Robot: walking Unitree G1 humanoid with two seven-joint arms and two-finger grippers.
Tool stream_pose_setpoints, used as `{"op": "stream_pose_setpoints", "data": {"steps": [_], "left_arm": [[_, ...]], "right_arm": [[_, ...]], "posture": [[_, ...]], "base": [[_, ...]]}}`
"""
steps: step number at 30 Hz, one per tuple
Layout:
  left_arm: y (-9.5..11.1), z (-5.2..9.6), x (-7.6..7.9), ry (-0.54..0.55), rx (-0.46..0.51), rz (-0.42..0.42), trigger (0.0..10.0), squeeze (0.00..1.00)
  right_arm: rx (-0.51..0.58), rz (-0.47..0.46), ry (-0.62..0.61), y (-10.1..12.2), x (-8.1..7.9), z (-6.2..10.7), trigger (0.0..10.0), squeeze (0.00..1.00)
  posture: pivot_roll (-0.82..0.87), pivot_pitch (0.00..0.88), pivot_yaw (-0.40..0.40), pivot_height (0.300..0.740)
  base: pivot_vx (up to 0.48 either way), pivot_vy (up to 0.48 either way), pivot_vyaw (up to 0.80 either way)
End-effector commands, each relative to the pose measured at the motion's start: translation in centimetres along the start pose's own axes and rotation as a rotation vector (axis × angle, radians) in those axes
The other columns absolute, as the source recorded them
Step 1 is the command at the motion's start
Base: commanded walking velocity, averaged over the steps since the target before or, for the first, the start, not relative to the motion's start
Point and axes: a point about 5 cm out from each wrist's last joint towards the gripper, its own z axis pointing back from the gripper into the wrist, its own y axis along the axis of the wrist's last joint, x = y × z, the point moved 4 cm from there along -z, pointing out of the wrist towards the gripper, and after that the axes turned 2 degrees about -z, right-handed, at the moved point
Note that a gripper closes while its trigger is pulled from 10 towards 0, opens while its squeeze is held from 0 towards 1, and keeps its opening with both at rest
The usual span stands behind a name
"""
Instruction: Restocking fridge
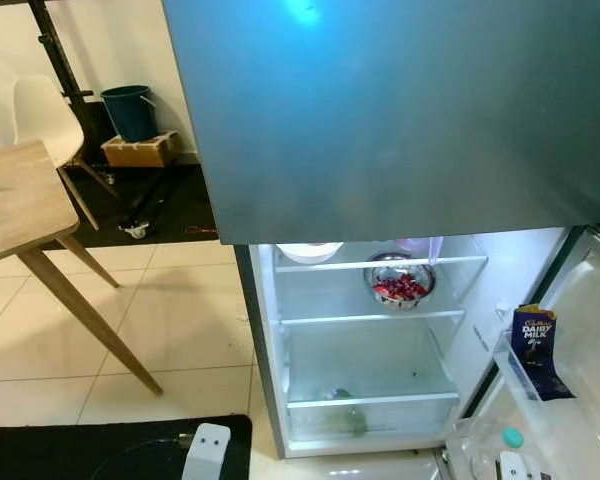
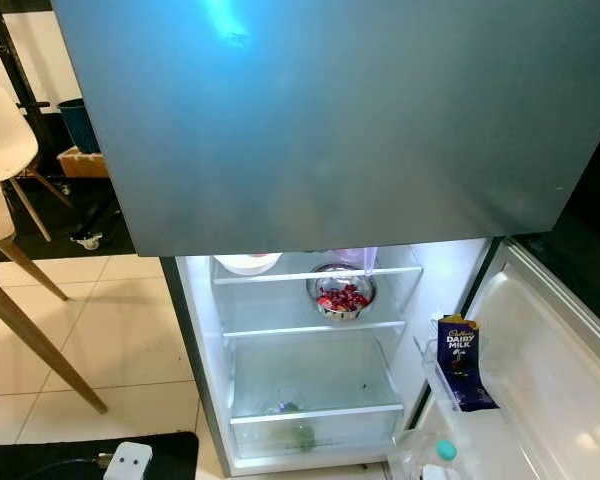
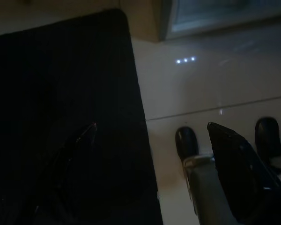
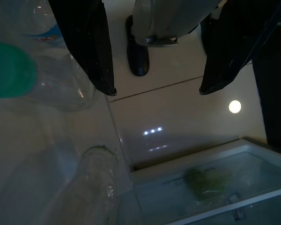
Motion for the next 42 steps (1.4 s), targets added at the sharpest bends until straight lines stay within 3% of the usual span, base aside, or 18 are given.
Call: {"op": "stream_pose_setpoints", "data": {"steps": [1, 3, 7, 12, 13, 14, 18, 22, 28, 31, 35, 37, 42], "left_arm": [[-0.6, 0.0, 0.6, -0.024, -0.016, 0.014, 10.0, 0.0], [-0.6, 0.0, 0.8, -0.028, -0.018, -0.009, 10.0, 0.0], [-0.6, 0.0, 0.4, 0.0, -0.021, 0.026, 10.0, 0.0], [-0.9, 0.0, 1.6, -0.054, -0.024, -0.053, 10.0, 0.0], [-0.9, 0.0, 1.6, -0.054, -0.024, -0.053, 10.0, 0.0], [-0.8, 0.0, 1.4, -0.037, -0.017, 0.003, 10.0, 0.0], [-0.5, 0.0, 1.8, -0.072, -0.007, -0.032, 10.0, 0.0], [-0.3, 0.0, 1.0, -0.034, -0.009, 0.001, 10.0, 0.0], [0.3, -0.1, 1.7, -0.073, 0.006, -0.026, 10.0, 0.0], [0.5, -0.1, 1.3, -0.046, 0.012, 0.003, 10.0, 0.0], [0.6, -0.1, 1.6, -0.068, 0.015, -0.009, 10.0, 0.0], [0.6, -0.1, 1.3, -0.053, 0.02, 0.036, 10.0, 0.0], [0.3, -0.1, 1.2, -0.044, 0.007, -0.016, 10.0, 0.0]], "right_arm": [[-0.013, -0.002, 0.003, -0.2, 0.0, 0.0, 10.0, 0.0], [-0.013, -0.002, 0.008, -0.2, -0.3, 0.0, 10.0, 0.0], [-0.036, 0.032, 0.018, -0.7, -0.5, 0.0, 10.0, 0.0], [-0.004, -0.026, 0.006, -0.2, -0.5, 0.0, 10.0, 0.0], [-0.004, -0.026, 0.006, -0.2, -0.5, 0.0, 10.0, 0.0], [-0.028, 0.013, 0.012, -0.9, -0.4, 0.1, 10.0, 0.0], [0.003, -0.037, -0.004, -0.2, 0.0, 0.1, 10.0, 0.0], [-0.019, 0.004, 0.006, -0.6, -0.2, 0.1, 10.0, 0.0], [0.018, -0.03, 0.004, 0.4, -0.3, -0.1, 10.0, 0.0], [-0.003, 0.0, 0.017, 0.1, -0.5, -0.1, 10.0, 0.0], [0.015, -0.031, 0.016, 0.5, -0.7, -0.2, 10.0, 0.0], [-0.001, 0.009, 0.027, 0.1, -0.9, -0.2, 10.0, 0.0], [0.003, -0.02, 0.017, 0.1, -0.8, -0.2, 10.0, 0.0]], "posture": [[-0.11, 0.128, 0.048, 0.734], [-0.1, 0.119, 0.036, 0.734], [-0.1, 0.12, 0.054, 0.734], [-0.1, 0.114, 0.046, 0.734], [-0.1, 0.114, 0.046, 0.734], [-0.1, 0.115, 0.062, 0.734], [-0.11, 0.107, 0.05, 0.734], [-0.11, 0.106, 0.067, 0.734], [-0.11, 0.104, 0.063, 0.734], [-0.11, 0.105, 0.076, 0.734], [-0.11, 0.106, 0.068, 0.734], [-0.11, 0.107, 0.074, 0.734], [-0.11, 0.109, 0.066, 0.734]], "base": [[0.0, 0.0, 0.0], [0.0, 0.0, 0.0], [0.0, 0.0, 0.0], [0.0, 0.0, 0.0], [0.0, 0.0, 0.0], [0.0, 0.0, 0.0], [0.0, 0.0, 0.0], [0.0, 0.0, 0.0], [0.0, 0.0, 0.0], [0.0, 0.0, 0.0], [0.0, 0.0, 0.0], [0.0, 0.0, 0.0], [0.0, 0.0, 0.0]]}}
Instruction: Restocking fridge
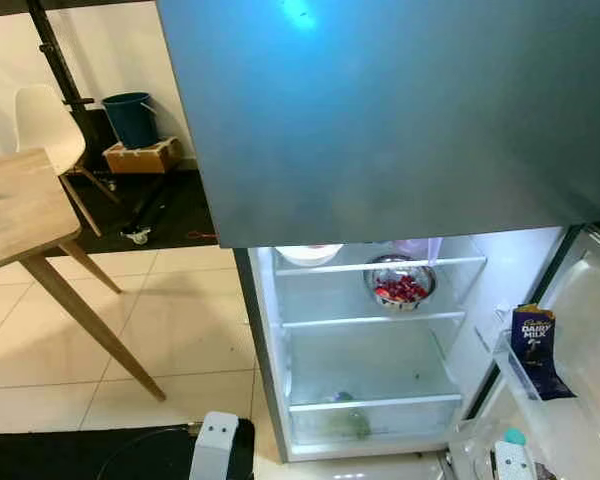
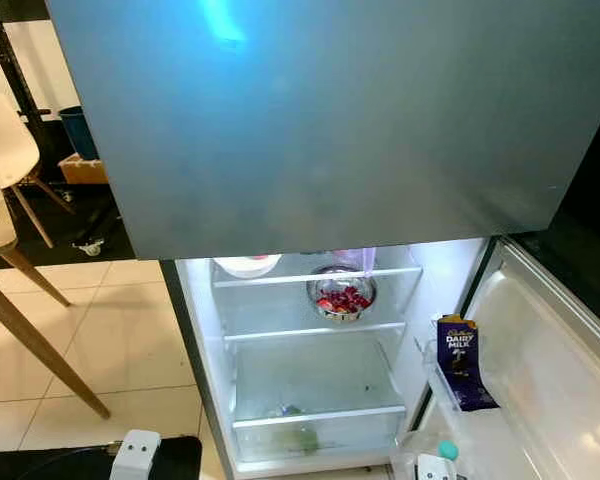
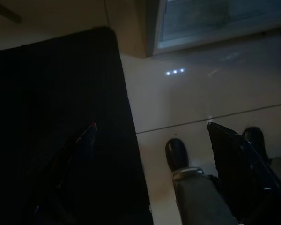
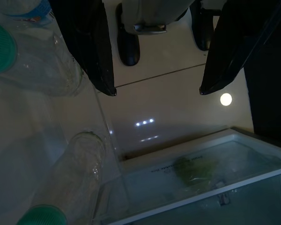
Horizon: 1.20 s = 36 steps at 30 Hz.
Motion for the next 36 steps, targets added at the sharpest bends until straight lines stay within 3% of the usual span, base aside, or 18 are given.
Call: {"op": "stream_pose_setpoints", "data": {"steps": [1, 5, 10, 14, 17, 22, 24, 28, 32, 36], "left_arm": [[-0.9, 0.2, -0.5, 0.03, -0.03, 0.003, 10.0, 0.0], [-0.7, 0.1, 0.4, -0.032, -0.027, -0.04, 10.0, 0.0], [-1.0, 0.2, -0.8, 0.028, -0.048, -0.002, 10.0, 0.0], [-1.0, 0.2, -0.4, -0.015, -0.047, -0.067, 10.0, 0.0], [-1.5, 0.4, -1.1, 0.016, -0.068, -0.02, 10.0, 0.0], [-2.3, 0.4, -0.1, -0.049, -0.099, -0.06, 10.0, 0.0], [-2.4, 0.4, -0.3, -0.019, -0.102, -0.035, 10.0, 0.0], [-1.9, 0.3, 0.0, -0.023, -0.076, -0.022, 10.0, 0.0], [-1.6, 0.4, -1.1, 0.041, -0.054, -0.011, 10.0, 0.0], [-1.5, 0.4, -1.3, 0.035, -0.056, -0.025, 10.0, 0.0]], "right_arm": [[-0.04, 0.011, 0.002, -1.3, -0.1, 0.3, 10.0, 0.0], [-0.009, -0.026, -0.004, -0.8, -0.2, 0.2, 10.0, 0.0], [-0.06, 0.021, 0.0, -2.2, -0.2, 0.6, 10.0, 0.0], [-0.037, -0.016, -0.017, -1.8, 0.0, 0.5, 10.0, 0.0], [-0.033, 0.024, -0.007, -1.7, -0.3, 0.5, 10.0, 0.0], [0.017, 0.042, -0.011, -0.6, -0.3, 0.3, 10.0, 0.0], [0.018, 0.096, 0.006, -0.3, -0.5, 0.2, 10.0, 0.0], [0.029, 0.083, 0.002, 0.1, -0.4, 0.1, 10.0, 0.0], [0.014, 0.087, 0.001, 0.0, -0.3, 0.1, 10.0, 0.0], [0.014, 0.072, -0.004, 0.0, -0.2, 0.1, 10.0, 0.0]], "posture": [[-0.11, 0.116, 0.086, 0.734], [-0.12, 0.119, 0.08, 0.734], [-0.11, 0.128, 0.083, 0.734], [-0.1, 0.128, 0.077, 0.734], [-0.11, 0.136, 0.096, 0.734], [-0.11, 0.142, 0.07, 0.734], [-0.11, 0.142, 0.065, 0.734], [-0.11, 0.137, 0.047, 0.734], [-0.11, 0.142, 0.051, 0.734], [-0.11, 0.138, 0.047, 0.734]], "base": [[0.0, 0.0, 0.0], [0.0, 0.0, 0.0], [0.0, 0.0, 0.0], [0.0, 0.0, 0.0], [0.0, 0.0, 0.0], [0.0, 0.0, 0.0], [0.0, 0.0, 0.0], [0.0, 0.0, 0.0], [0.0, 0.0, 0.0], [0.0, 0.0, 0.0]]}}
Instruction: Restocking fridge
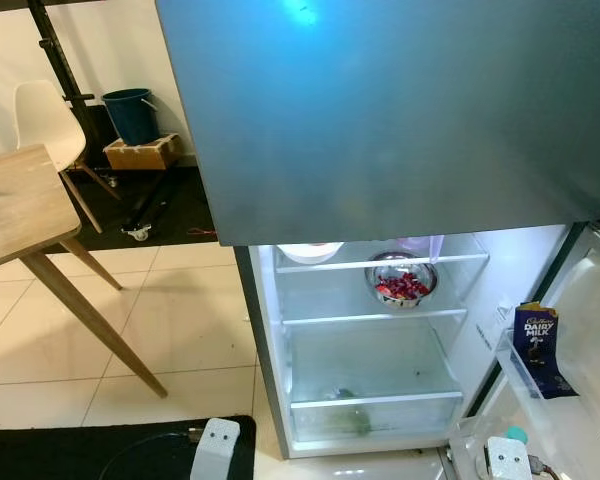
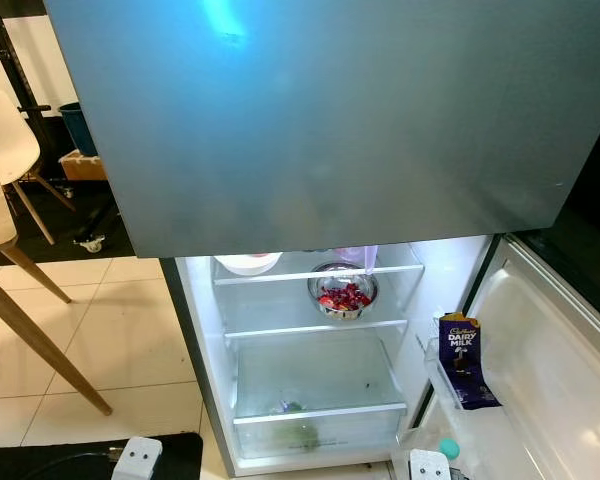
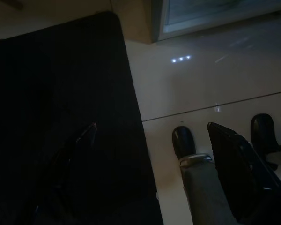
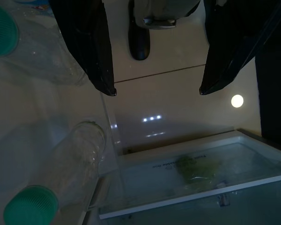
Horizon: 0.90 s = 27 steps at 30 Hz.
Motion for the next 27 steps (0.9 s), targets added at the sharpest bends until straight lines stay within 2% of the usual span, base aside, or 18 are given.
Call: {"op": "stream_pose_setpoints", "data": {"steps": [1, 7, 12, 15, 18, 23, 27], "left_arm": [[-0.69, 0.29, -1.1, 0.021, -0.015, -0.005, 10.0, 0.0], [-0.47, 0.27, -1.28, 0.014, -0.014, -0.017, 10.0, 0.0], [0.05, 0.14, -1.11, 0.015, 0.0, 0.019, 10.0, 0.0], [-0.58, 0.17, -1.41, 0.038, -0.032, 0.002, 10.0, 0.0], [-0.33, 0.18, -1.3, 0.027, -0.016, 0.038, 10.0, 0.0], [-0.18, 0.16, -1.01, 0.005, -0.007, 0.032, 10.0, 0.0], [-0.64, 0.25, -1.39, 0.028, -0.026, 0.036, 10.0, 0.0]], "right_arm": [[-0.027, -0.01, -0.005, -0.72, 0.18, 0.18, 10.0, 0.0], [-0.03, -0.019, -0.011, -0.89, 0.24, 0.24, 10.0, 0.0], [-0.027, -0.024, -0.009, -0.79, 0.3, 0.23, 10.0, 0.0], [-0.04, -0.016, -0.006, -0.96, 0.25, 0.21, 10.0, 0.0], [-0.028, -0.014, -0.01, -0.83, 0.32, 0.23, 10.0, 0.0], [-0.012, -0.033, -0.014, -0.51, 0.41, 0.2, 10.0, 0.0], [-0.046, -0.021, 0.005, -1.25, -0.01, 0.29, 10.0, 0.0]], "posture": [[-0.11, 0.139, 0.051, 0.734], [-0.12, 0.137, 0.054, 0.734], [-0.12, 0.138, 0.057, 0.734], [-0.11, 0.139, 0.048, 0.734], [-0.11, 0.143, 0.058, 0.734], [-0.11, 0.142, 0.053, 0.734], [-0.1, 0.14, 0.059, 0.734]], "base": [[0.0, 0.0, 0.0], [0.0, 0.0, 0.0], [0.0, 0.0, 0.0], [0.0, 0.0, 0.0], [0.0, 0.0, 0.0], [0.0, 0.0, 0.0], [0.0, 0.0, 0.0]]}}
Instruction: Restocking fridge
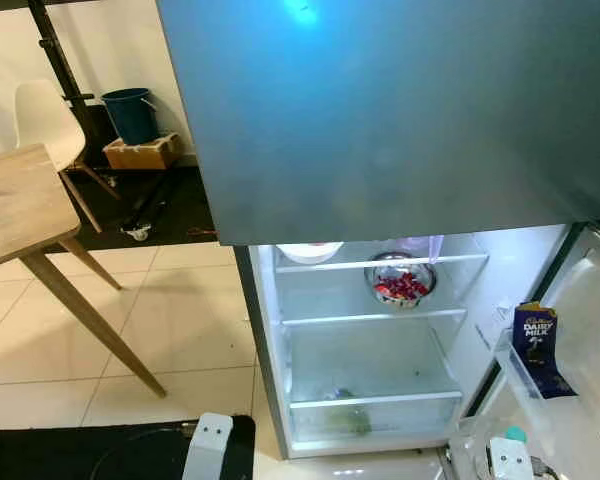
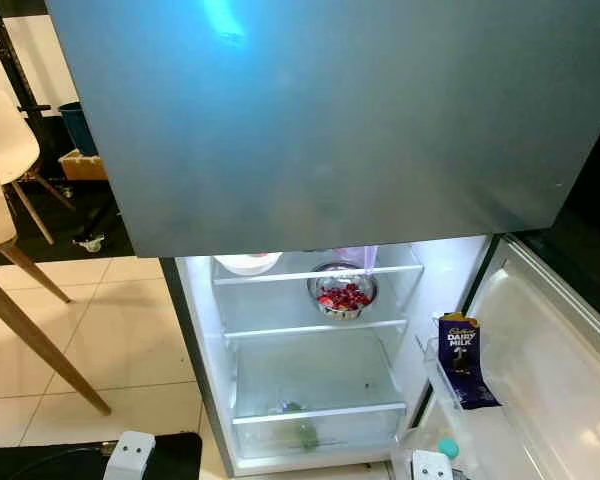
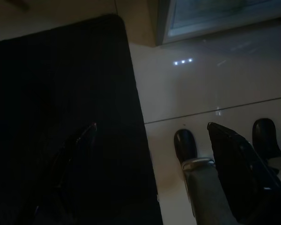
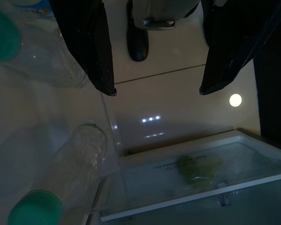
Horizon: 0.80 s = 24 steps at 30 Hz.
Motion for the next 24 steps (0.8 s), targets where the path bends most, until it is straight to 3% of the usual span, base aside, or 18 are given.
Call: {"op": "stream_pose_setpoints", "data": {"steps": [1, 5, 11, 24], "left_arm": [[-0.8, 0.1, -0.2, -0.003, -0.023, 0.001, 10.0, 0.0], [-0.9, 0.2, -0.6, 0.024, -0.033, 0.002, 10.0, 0.0], [-0.1, 0.0, 0.0, -0.01, -0.011, -0.008, 10.0, 0.0], [0.4, -0.1, -0.2, 0.006, 0.002, 0.005, 10.0, 0.0]], "right_arm": [[-0.03, -0.028, -0.003, -1.0, 0.0, 0.2, 10.0, 0.0], [-0.033, -0.037, -0.007, -1.0, 0.0, 0.2, 10.0, 0.0], [-0.019, -0.048, -0.007, -0.5, -0.2, 0.0, 10.0, 0.0], [-0.016, -0.053, 0.003, -0.1, -0.9, -0.3, 10.0, 0.0]], "posture": [[-0.11, 0.139, 0.06, 0.734], [-0.1, 0.13, 0.069, 0.734], [-0.11, 0.123, 0.071, 0.734], [-0.1, 0.075, 0.064, 0.734]], "base": [[0.0, 0.0, 0.0], [0.0, 0.0, 0.0], [0.0, 0.0, 0.0], [0.0, 0.0, 0.0]]}}
